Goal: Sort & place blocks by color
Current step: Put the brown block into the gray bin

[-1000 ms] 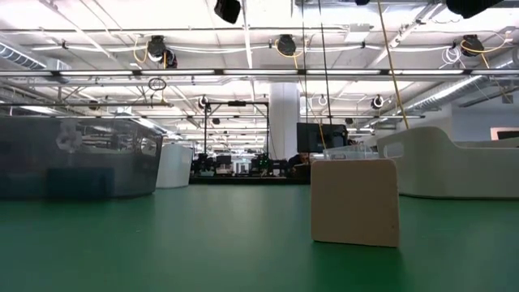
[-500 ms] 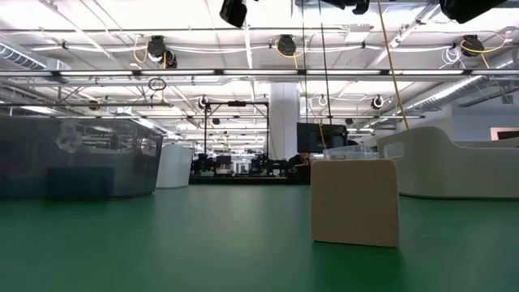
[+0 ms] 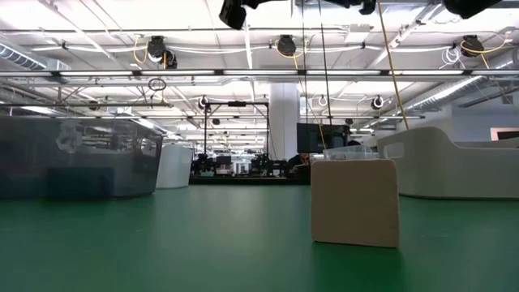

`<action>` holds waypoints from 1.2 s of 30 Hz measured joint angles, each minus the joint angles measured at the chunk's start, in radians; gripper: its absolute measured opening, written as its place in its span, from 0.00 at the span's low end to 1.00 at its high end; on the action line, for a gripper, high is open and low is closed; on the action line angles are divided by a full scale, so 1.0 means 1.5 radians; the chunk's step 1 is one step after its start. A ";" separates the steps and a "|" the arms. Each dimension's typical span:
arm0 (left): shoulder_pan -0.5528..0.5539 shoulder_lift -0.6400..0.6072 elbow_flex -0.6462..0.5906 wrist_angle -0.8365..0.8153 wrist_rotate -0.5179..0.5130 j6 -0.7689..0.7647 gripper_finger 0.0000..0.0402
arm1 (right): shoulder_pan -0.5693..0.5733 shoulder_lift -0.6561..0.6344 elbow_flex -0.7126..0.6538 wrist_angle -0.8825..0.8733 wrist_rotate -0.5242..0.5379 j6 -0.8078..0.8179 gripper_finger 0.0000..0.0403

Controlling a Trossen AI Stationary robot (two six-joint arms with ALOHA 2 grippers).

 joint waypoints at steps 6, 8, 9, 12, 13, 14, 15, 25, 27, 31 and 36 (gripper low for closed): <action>0.009 -0.009 0.000 -0.001 -0.001 0.039 0.77 | 0.000 -0.103 0.000 -0.239 0.153 0.043 0.10; 0.009 -0.014 0.000 -0.024 -0.001 0.057 0.83 | 0.000 -0.150 0.000 -0.348 0.167 0.121 0.10; 0.009 -0.016 0.000 -0.036 0.001 0.058 0.84 | 0.001 -0.172 0.000 -0.406 0.165 0.179 0.10; 0.004 -0.025 0.000 -0.113 0.009 0.050 0.87 | 0.003 -0.238 0.000 -0.598 0.113 0.381 0.10; 0.003 -0.029 0.000 -0.151 0.020 0.044 0.87 | 0.003 -0.256 0.000 -0.655 0.083 0.451 0.10; 0.002 -0.031 0.000 -0.181 0.038 0.033 0.87 | 0.004 -0.273 0.000 -0.711 0.054 0.516 0.10; 0.000 -0.033 0.000 -0.214 0.056 0.014 0.86 | 0.004 -0.289 0.000 -0.764 0.015 0.582 0.10; -0.019 -0.063 0.000 -0.653 0.444 -0.232 0.72 | 0.004 -0.328 0.000 -1.148 -0.347 0.912 0.10; -0.037 -0.064 0.000 -0.741 0.517 -0.265 0.68 | 0.004 -0.318 0.000 -1.191 -0.403 0.933 0.10; -0.085 -0.067 0.000 -0.868 0.608 -0.329 0.63 | 0.004 -0.298 0.000 -1.260 -0.493 0.941 0.10; -0.155 -0.067 0.000 -1.016 0.640 -0.394 0.61 | 0.003 -0.271 0.000 -1.318 -0.509 0.920 0.10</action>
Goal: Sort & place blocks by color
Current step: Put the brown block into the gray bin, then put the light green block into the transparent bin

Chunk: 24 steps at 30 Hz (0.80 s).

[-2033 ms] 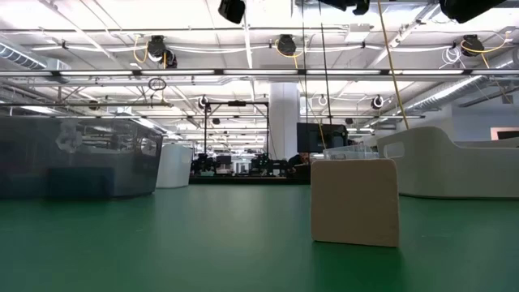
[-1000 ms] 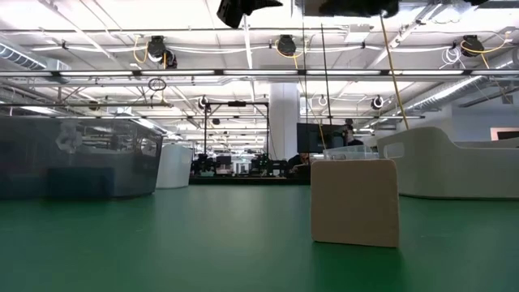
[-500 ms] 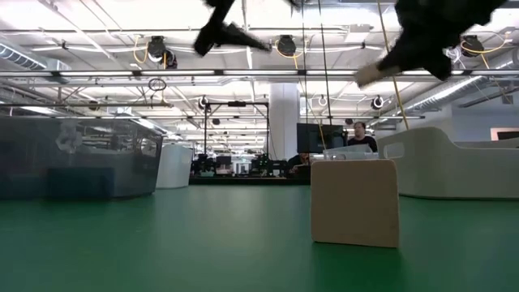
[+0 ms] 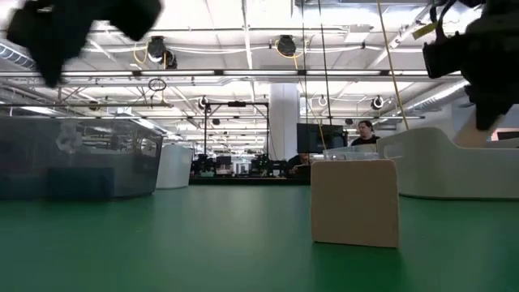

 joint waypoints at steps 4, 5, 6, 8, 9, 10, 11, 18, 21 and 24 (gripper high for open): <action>-0.058 0.002 0.000 -0.083 0.003 -0.078 0.61 | -0.001 0.030 0.000 -0.023 0.000 -0.002 0.12; -0.073 0.003 0.000 -0.092 0.005 -0.101 0.61 | -0.001 0.036 0.000 -0.022 0.000 -0.003 0.15; -0.088 0.003 0.000 -0.098 0.008 -0.123 0.61 | -0.001 0.043 0.000 -0.022 0.000 -0.003 0.18; -0.116 0.003 0.000 -0.107 0.025 -0.165 0.61 | -0.001 0.053 0.000 -0.022 0.000 -0.003 0.26; -0.131 0.003 0.000 -0.109 0.032 -0.186 0.61 | -0.001 0.058 0.000 -0.022 0.000 -0.003 0.29; -0.144 0.003 0.000 -0.108 0.038 -0.208 0.61 | -0.001 0.061 0.000 -0.022 0.000 -0.006 0.32; -0.157 0.004 0.000 -0.108 0.038 -0.231 0.61 | -0.001 0.064 0.000 -0.022 0.000 -0.010 0.35; -0.244 0.004 0.000 -0.108 0.038 -0.371 0.61 | -0.001 0.067 0.000 -0.022 0.001 -0.021 0.49; -0.271 0.004 0.000 -0.108 0.037 -0.432 0.61 | -0.001 0.067 0.000 -0.020 0.002 -0.027 0.53; -0.293 0.012 0.000 -0.108 0.037 -0.476 0.61 | -0.001 0.067 0.000 -0.011 0.002 -0.034 0.56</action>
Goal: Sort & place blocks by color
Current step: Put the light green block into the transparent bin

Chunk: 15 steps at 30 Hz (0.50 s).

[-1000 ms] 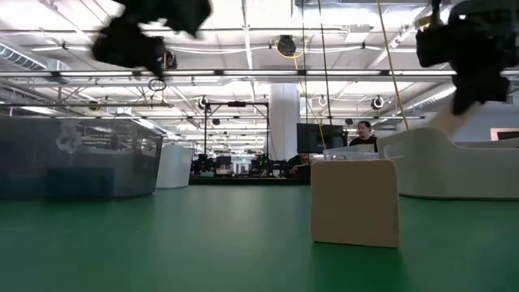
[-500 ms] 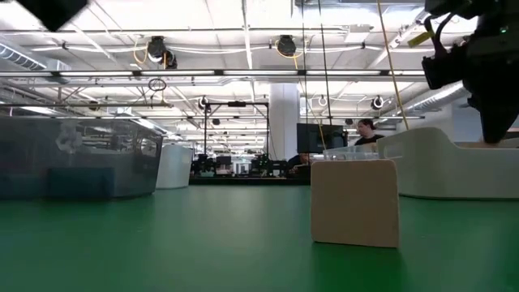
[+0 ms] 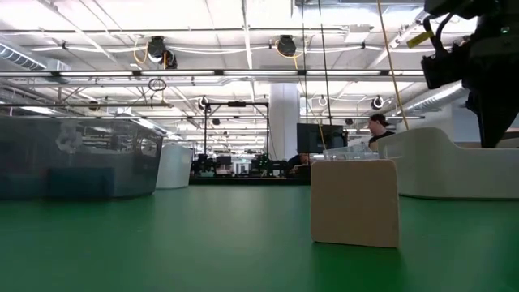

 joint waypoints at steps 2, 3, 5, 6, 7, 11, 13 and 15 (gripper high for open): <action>-0.012 0.009 0.000 0.000 0.001 -0.018 0.61 | 0.000 0.000 0.000 0.006 0.000 -0.001 0.56; -0.016 0.013 0.000 0.000 0.001 -0.024 0.61 | 0.000 0.000 0.000 0.009 0.000 -0.001 0.57; -0.022 0.026 0.000 0.000 0.004 -0.032 0.61 | 0.000 0.000 0.000 0.017 0.000 -0.001 0.57; -0.024 0.033 0.000 0.000 0.005 -0.035 0.61 | 0.000 0.000 0.000 0.021 0.000 -0.001 0.57; -0.024 0.039 -0.001 0.000 0.006 -0.036 0.61 | 0.000 0.000 0.000 0.025 0.000 -0.002 0.57; -0.025 0.071 -0.001 0.000 0.007 -0.024 0.61 | 0.000 0.000 0.000 0.048 0.008 -0.009 0.57; -0.022 0.091 -0.001 -0.001 0.011 -0.010 0.61 | 0.000 0.000 0.000 0.063 0.016 -0.014 0.57; -0.020 0.112 -0.001 -0.005 0.019 0.004 0.61 | 0.000 0.000 0.000 0.076 0.017 -0.016 0.57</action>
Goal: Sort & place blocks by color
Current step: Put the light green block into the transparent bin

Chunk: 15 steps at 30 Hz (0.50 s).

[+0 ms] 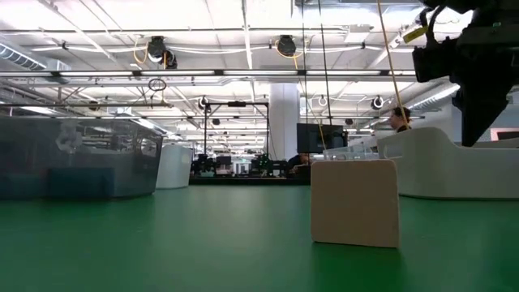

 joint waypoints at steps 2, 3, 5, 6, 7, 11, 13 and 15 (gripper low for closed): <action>0.000 0.019 0.000 -0.005 0.006 0.017 0.61 | 0.000 0.000 0.000 0.017 0.000 0.000 0.57; 0.001 0.027 0.000 -0.006 0.008 0.025 0.61 | 0.000 0.000 0.000 0.025 -0.001 0.000 0.57; 0.002 0.043 0.000 -0.006 0.009 0.045 0.61 | 0.000 0.000 0.000 0.036 -0.001 0.000 0.57; 0.002 0.050 0.000 -0.007 0.009 0.058 0.61 | 0.000 0.000 0.000 0.042 -0.001 0.000 0.57; 0.003 0.056 -0.001 -0.006 0.009 0.070 0.61 | 0.000 0.000 0.000 0.048 -0.001 0.000 0.57; 0.008 0.062 -0.031 0.016 0.014 0.074 0.61 | 0.000 0.000 0.000 0.059 -0.002 0.000 0.57; 0.010 0.061 -0.051 0.036 0.023 0.074 0.61 | 0.000 0.000 0.000 0.061 -0.002 0.000 0.57; 0.013 0.058 -0.072 0.067 0.036 0.076 0.61 | 0.000 0.000 0.000 0.064 -0.003 0.000 0.57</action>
